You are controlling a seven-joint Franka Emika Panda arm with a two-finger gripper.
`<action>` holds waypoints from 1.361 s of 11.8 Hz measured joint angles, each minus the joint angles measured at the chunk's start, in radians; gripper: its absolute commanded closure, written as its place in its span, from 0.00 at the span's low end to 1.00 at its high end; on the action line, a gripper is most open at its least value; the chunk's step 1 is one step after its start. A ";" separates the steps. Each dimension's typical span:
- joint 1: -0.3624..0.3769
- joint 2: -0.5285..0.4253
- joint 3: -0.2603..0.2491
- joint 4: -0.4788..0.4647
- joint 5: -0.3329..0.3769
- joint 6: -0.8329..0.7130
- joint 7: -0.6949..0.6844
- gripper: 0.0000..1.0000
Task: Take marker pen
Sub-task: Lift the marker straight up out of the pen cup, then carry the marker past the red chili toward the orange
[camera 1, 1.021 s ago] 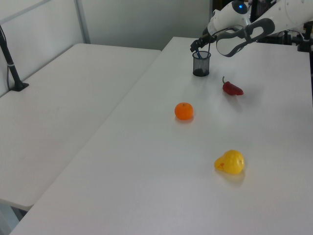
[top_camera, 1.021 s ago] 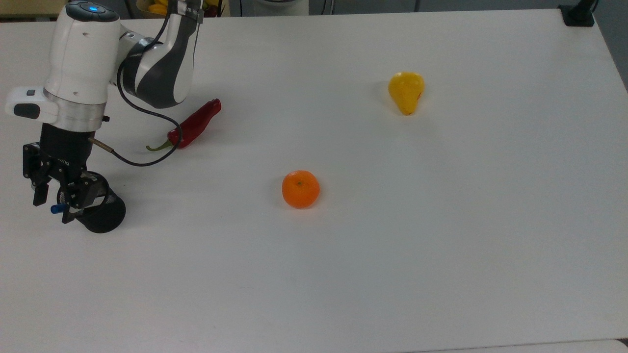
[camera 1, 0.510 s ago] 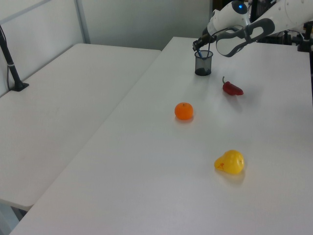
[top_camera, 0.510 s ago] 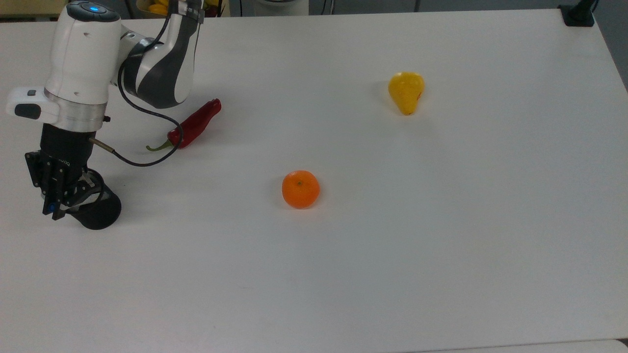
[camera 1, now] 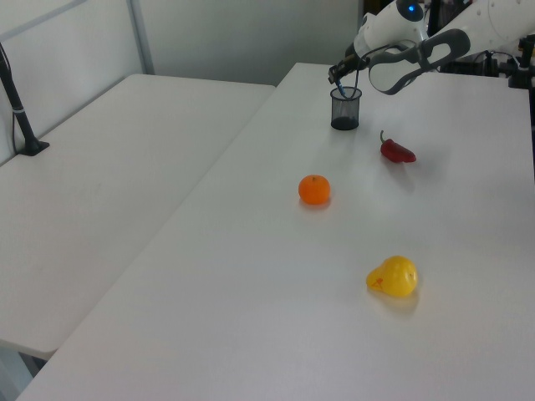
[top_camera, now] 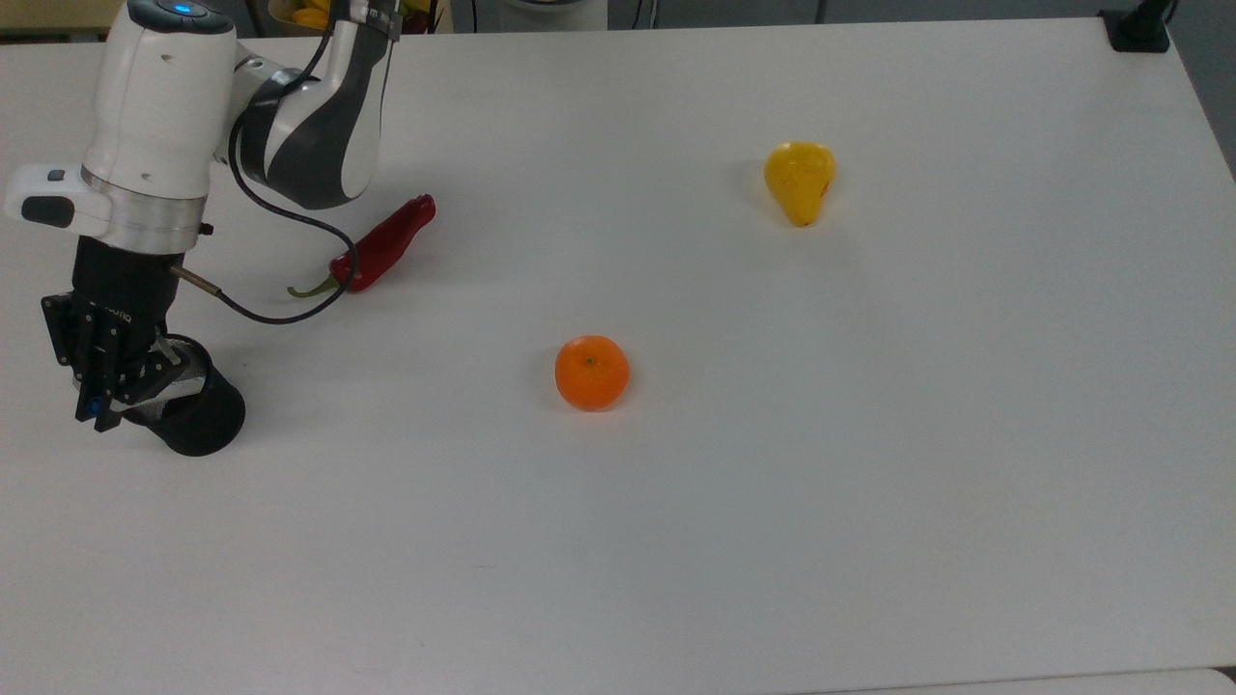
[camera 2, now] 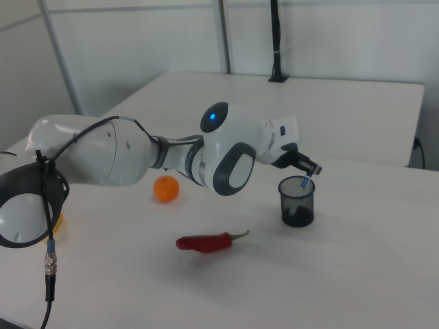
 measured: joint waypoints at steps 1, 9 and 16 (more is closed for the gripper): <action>0.000 -0.008 0.000 0.000 0.000 0.000 0.000 1.00; -0.005 -0.095 -0.001 -0.001 0.002 0.000 0.004 1.00; -0.001 -0.247 0.000 -0.024 0.046 -0.015 0.023 1.00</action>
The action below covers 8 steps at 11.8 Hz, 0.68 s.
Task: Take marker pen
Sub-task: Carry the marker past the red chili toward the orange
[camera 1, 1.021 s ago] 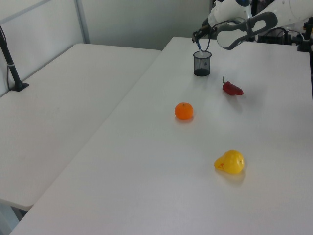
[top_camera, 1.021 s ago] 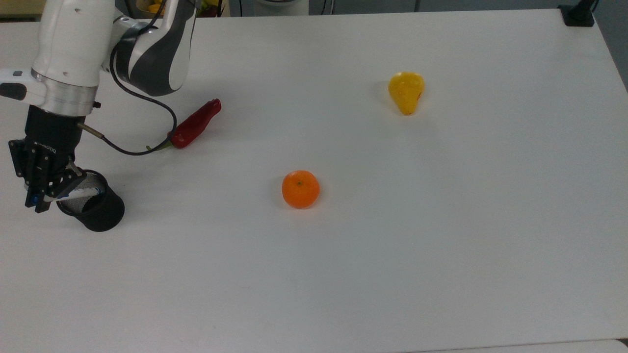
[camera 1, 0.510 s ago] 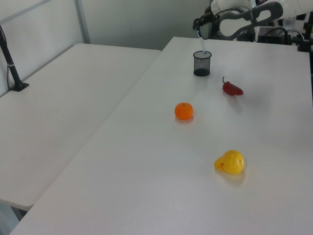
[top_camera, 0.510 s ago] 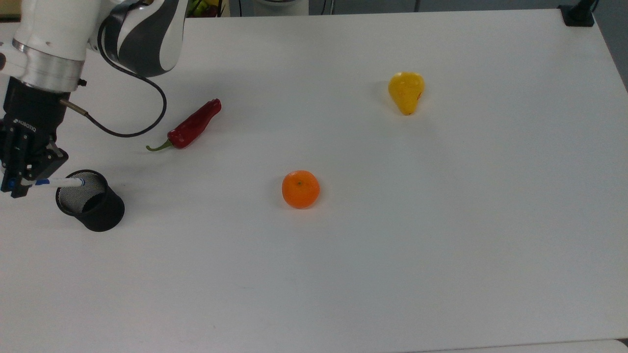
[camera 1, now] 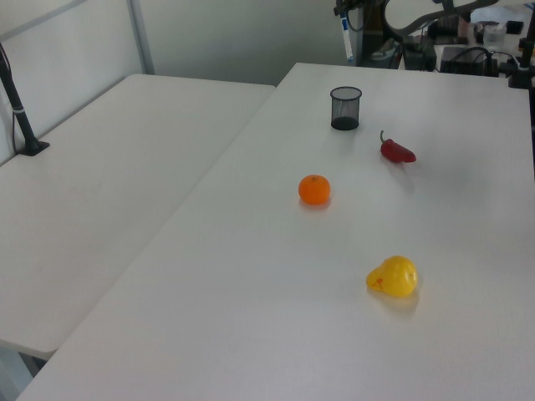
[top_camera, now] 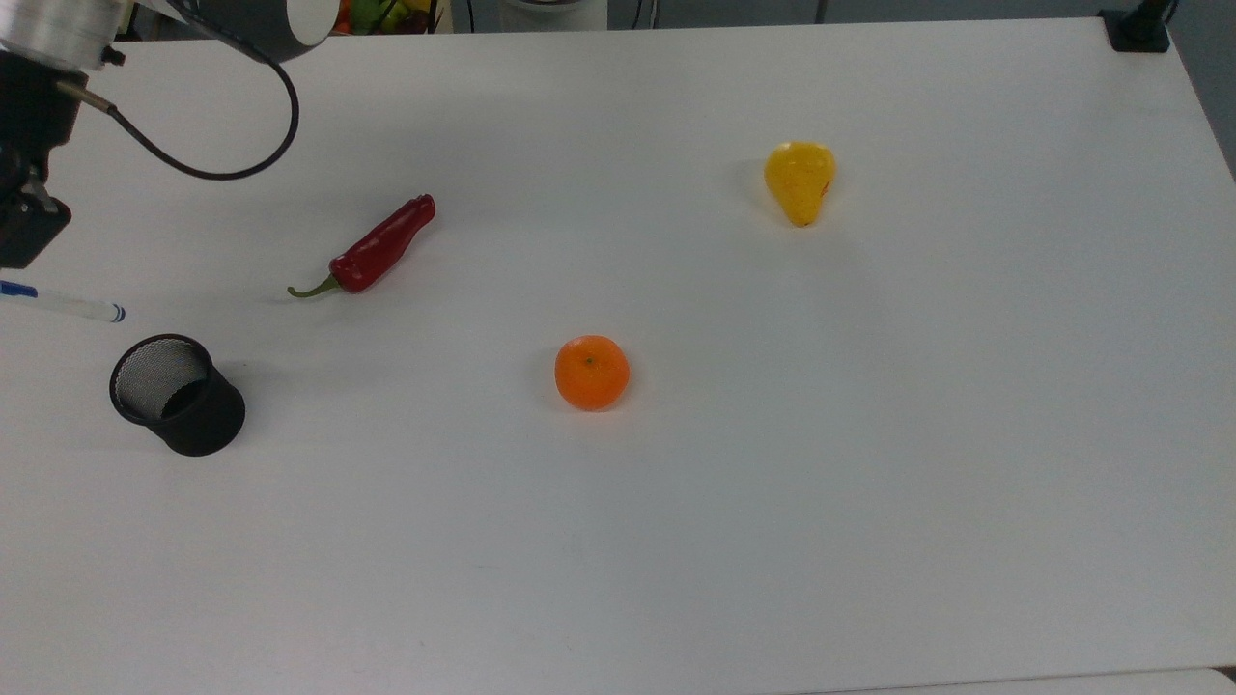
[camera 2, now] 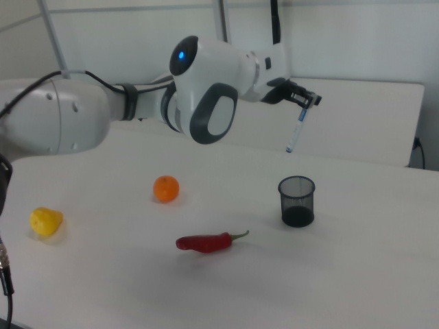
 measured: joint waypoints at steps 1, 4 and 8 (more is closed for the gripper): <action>0.004 -0.024 0.002 -0.003 0.001 -0.031 0.002 1.00; 0.038 -0.100 0.011 -0.006 0.002 -0.210 0.005 1.00; 0.068 -0.196 0.077 -0.013 0.002 -0.542 0.006 1.00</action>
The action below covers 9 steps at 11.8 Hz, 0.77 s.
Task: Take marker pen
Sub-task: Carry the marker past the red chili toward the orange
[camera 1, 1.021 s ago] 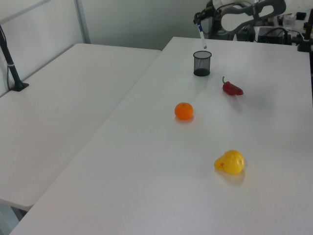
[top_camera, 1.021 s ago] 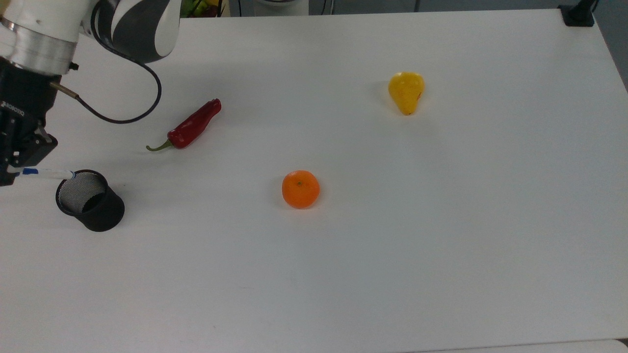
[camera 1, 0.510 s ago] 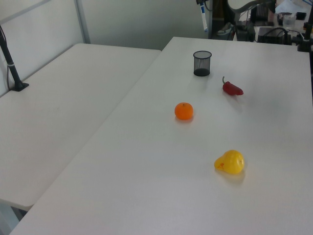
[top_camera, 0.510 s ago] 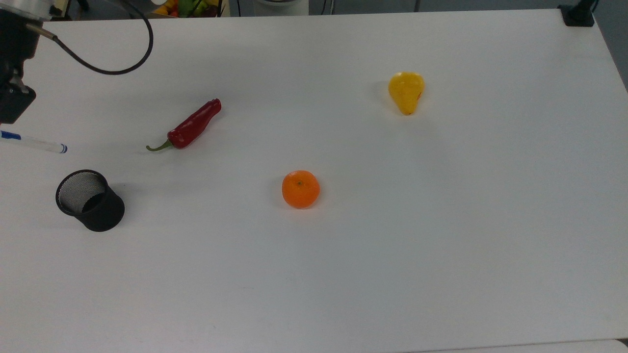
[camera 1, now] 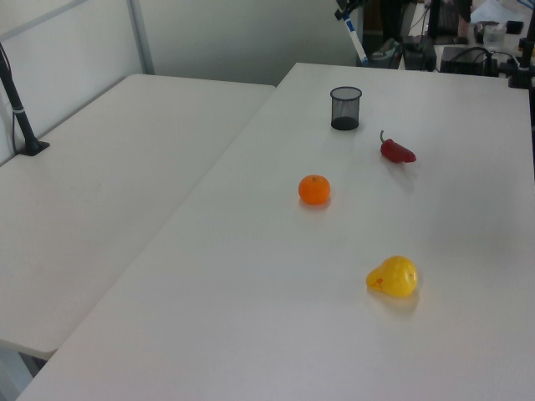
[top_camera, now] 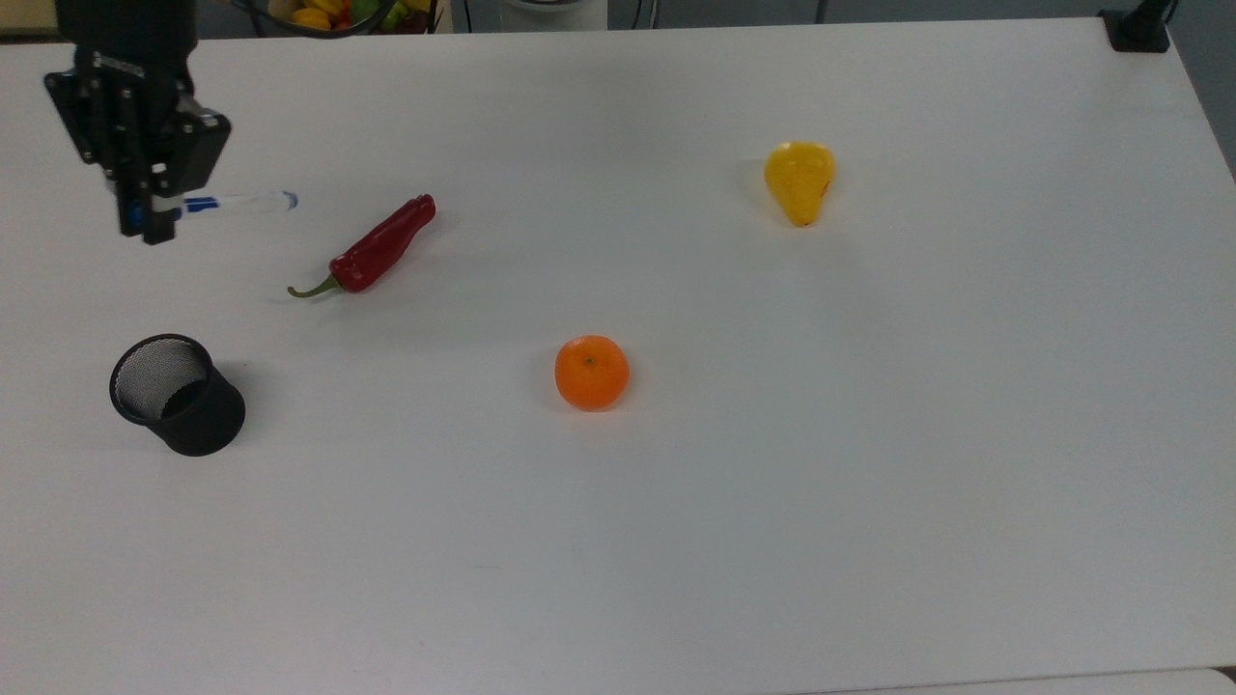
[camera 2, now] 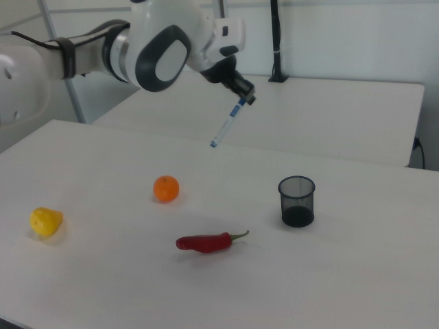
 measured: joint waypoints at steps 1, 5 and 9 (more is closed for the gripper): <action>0.011 -0.015 0.013 -0.002 0.000 -0.092 0.000 1.00; 0.052 -0.068 0.087 -0.043 0.000 -0.381 -0.002 1.00; 0.061 -0.081 0.204 -0.125 0.000 -0.484 -0.010 1.00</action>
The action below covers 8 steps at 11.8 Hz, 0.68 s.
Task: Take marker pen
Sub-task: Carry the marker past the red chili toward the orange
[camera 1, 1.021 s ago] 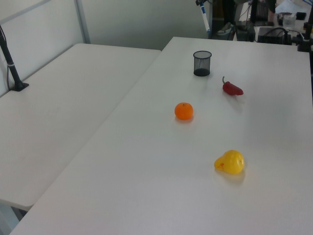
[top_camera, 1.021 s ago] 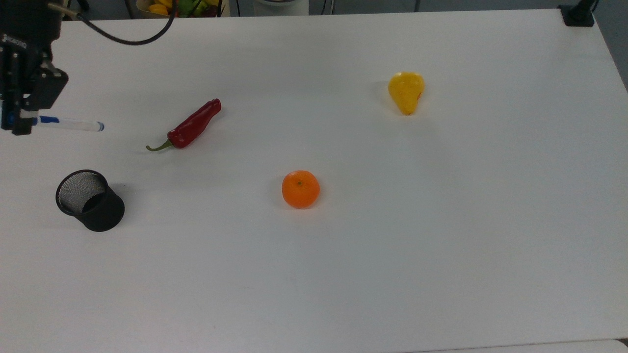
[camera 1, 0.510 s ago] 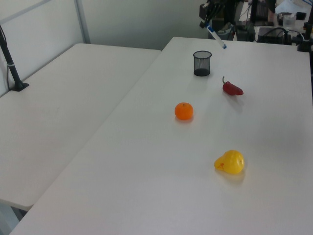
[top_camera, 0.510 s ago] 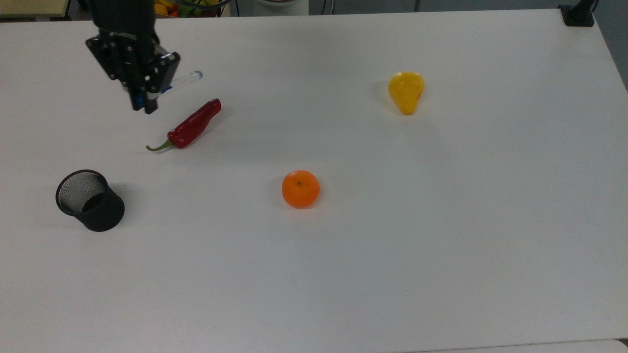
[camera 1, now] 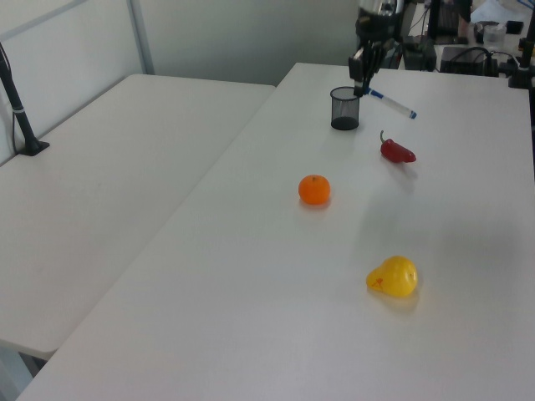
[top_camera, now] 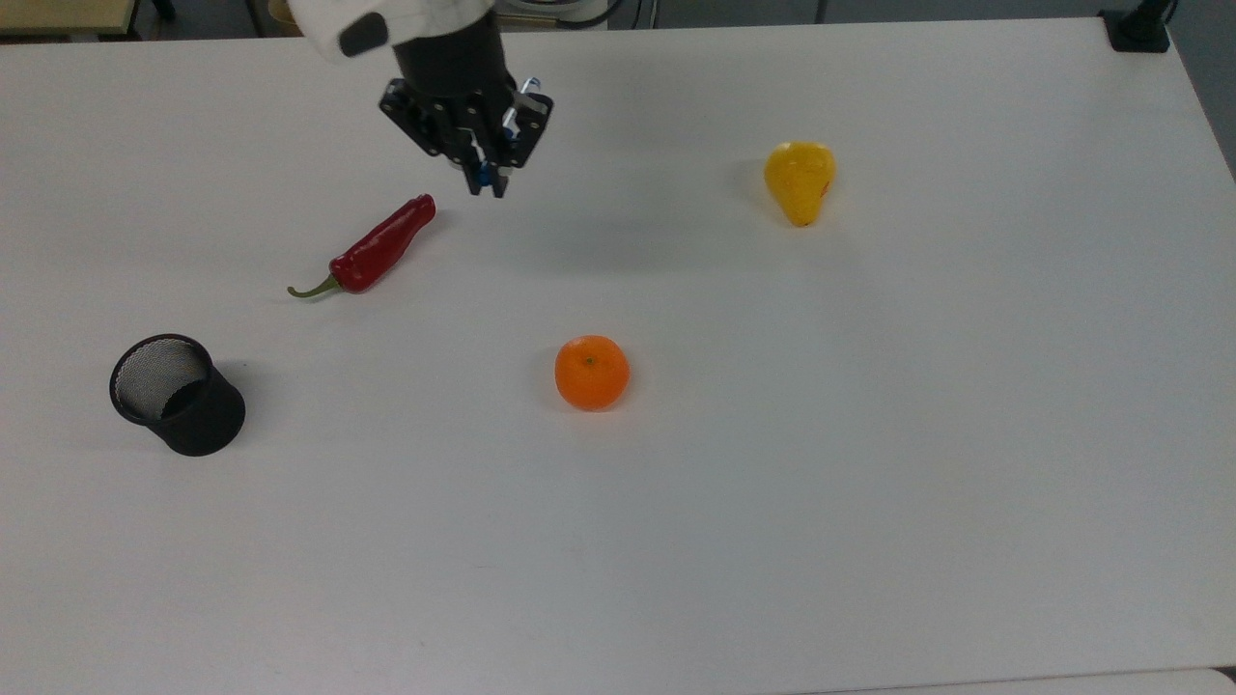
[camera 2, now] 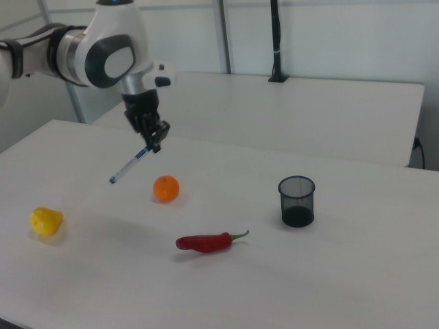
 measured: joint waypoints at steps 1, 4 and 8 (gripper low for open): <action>0.000 0.000 0.024 -0.028 0.000 0.000 0.000 1.00; 0.001 0.001 0.075 -0.111 -0.010 0.004 -0.001 1.00; 0.001 0.001 0.110 -0.241 -0.042 0.126 -0.012 1.00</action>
